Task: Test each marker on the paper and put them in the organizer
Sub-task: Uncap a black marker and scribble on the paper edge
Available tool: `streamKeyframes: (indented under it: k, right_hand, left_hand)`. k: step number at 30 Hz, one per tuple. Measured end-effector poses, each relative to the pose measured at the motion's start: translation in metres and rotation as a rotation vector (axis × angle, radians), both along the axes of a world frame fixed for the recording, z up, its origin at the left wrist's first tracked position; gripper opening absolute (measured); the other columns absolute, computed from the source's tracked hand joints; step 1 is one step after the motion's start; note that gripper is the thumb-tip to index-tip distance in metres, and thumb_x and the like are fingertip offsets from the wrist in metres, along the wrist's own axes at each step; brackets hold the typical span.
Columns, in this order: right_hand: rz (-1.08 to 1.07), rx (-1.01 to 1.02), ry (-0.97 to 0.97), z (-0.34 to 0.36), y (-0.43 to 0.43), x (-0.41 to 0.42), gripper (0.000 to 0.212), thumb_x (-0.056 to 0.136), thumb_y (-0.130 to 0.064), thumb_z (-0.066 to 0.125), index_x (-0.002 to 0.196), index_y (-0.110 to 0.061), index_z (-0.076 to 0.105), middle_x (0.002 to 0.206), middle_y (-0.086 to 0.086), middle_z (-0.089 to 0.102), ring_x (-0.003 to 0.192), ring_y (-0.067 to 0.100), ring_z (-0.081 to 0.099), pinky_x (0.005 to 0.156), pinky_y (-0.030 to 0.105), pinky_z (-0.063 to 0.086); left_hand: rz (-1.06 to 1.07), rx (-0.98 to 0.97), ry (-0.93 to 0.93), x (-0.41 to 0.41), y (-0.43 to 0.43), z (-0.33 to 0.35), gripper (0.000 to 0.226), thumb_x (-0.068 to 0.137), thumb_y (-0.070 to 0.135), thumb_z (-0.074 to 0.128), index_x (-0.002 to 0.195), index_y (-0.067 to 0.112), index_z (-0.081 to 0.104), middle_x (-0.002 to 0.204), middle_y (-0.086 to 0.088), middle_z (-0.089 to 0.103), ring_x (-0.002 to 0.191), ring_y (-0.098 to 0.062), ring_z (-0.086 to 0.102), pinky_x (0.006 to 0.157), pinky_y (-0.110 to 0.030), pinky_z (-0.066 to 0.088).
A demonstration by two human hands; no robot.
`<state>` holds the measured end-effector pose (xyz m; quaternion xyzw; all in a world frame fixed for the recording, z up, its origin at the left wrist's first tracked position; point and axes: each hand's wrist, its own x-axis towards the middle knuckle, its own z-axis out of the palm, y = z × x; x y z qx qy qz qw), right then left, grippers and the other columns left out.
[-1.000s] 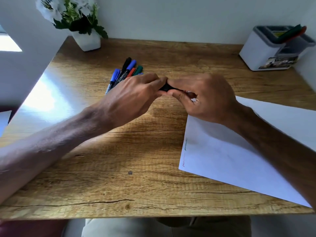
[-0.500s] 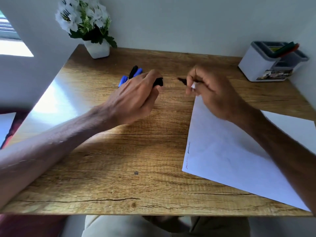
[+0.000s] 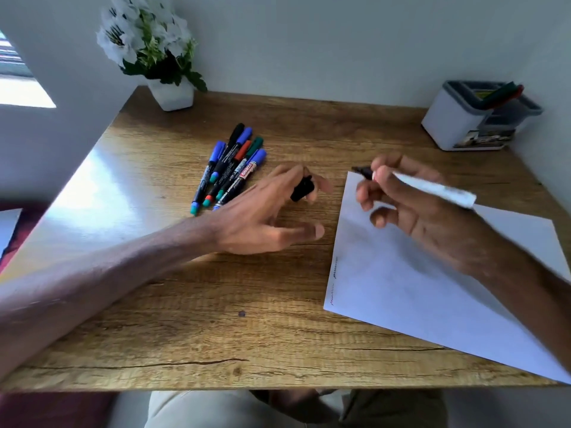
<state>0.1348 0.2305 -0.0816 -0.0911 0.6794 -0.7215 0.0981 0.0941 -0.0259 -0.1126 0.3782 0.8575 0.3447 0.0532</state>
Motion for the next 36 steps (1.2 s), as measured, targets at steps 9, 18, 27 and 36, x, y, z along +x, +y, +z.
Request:
streamKeyframes:
  k: [9, 18, 27, 36]
  right_hand:
    - [-0.044, 0.114, 0.049, -0.024, -0.004, 0.036, 0.019, 0.096, -0.014, 0.062, 0.101, 0.004, 0.067, 0.082, 0.024, 0.076, 0.069, 0.037, 0.072, 0.059, 0.032, 0.056]
    - [0.012, 0.250, 0.108, -0.019, -0.006, 0.038, 0.017, 0.078, 0.000, 0.081, 0.094, -0.005, 0.078, 0.068, 0.020, 0.072, 0.054, 0.031, 0.068, 0.054, 0.034, 0.055]
    - [0.057, 0.470, 0.322, -0.026, -0.012, 0.022, 0.009, 0.073, -0.004, 0.077, 0.077, -0.010, 0.072, 0.056, 0.001, 0.064, 0.044, 0.010, 0.049, 0.046, 0.018, 0.037]
    - [0.049, 0.532, 0.420, -0.033, -0.008, 0.025, 0.010, 0.071, -0.003, 0.077, 0.075, -0.009, 0.070, 0.051, 0.011, 0.061, 0.038, 0.015, 0.048, 0.046, 0.016, 0.036]
  left_hand:
    - [-0.087, -0.013, -0.015, 0.013, 0.009, -0.002, 0.073, 0.073, 0.056, 0.088, 0.126, 0.035, 0.042, 0.138, 0.014, 0.047, 0.132, -0.006, 0.038, 0.107, -0.016, 0.040]
    - [-0.090, -0.140, 0.057, 0.017, 0.016, -0.005, 0.090, 0.063, 0.074, 0.084, 0.126, 0.022, 0.046, 0.129, 0.023, 0.045, 0.128, 0.001, 0.033, 0.109, -0.033, 0.040]
    - [-0.088, -0.121, 0.056, 0.018, 0.016, -0.004, 0.083, 0.065, 0.073, 0.084, 0.115, 0.040, 0.028, 0.130, 0.014, 0.050, 0.127, 0.001, 0.033, 0.107, -0.025, 0.034]
    - [-0.083, -0.119, 0.031, 0.019, 0.017, -0.004, 0.085, 0.062, 0.075, 0.085, 0.116, 0.027, 0.040, 0.130, 0.020, 0.048, 0.127, -0.003, 0.037, 0.110, -0.033, 0.039]
